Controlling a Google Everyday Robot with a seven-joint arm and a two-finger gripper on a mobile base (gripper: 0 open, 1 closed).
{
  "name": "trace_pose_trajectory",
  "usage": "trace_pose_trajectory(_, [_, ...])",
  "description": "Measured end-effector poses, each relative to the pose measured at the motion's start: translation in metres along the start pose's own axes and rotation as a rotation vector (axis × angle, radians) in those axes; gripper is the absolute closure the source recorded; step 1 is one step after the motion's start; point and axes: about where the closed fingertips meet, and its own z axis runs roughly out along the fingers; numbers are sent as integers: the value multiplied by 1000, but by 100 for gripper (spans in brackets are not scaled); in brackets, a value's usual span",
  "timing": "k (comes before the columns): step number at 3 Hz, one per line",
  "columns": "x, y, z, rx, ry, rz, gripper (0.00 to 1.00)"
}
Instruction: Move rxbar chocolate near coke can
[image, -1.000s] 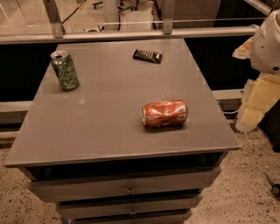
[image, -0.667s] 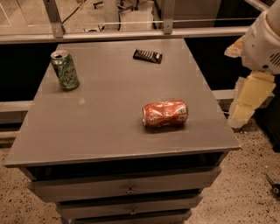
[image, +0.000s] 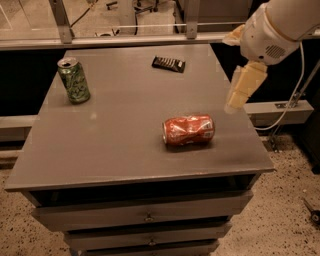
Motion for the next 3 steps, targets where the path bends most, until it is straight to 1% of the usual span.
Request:
trace_pose_trajectory(1, [-10, -48, 32, 40, -144, -24, 0])
trace_pose_trajectory(2, [-17, -91, 72, 61, -295, 0, 0])
trace_pose_trajectory(3, [-28, -122, 112, 69, -387, 54, 0])
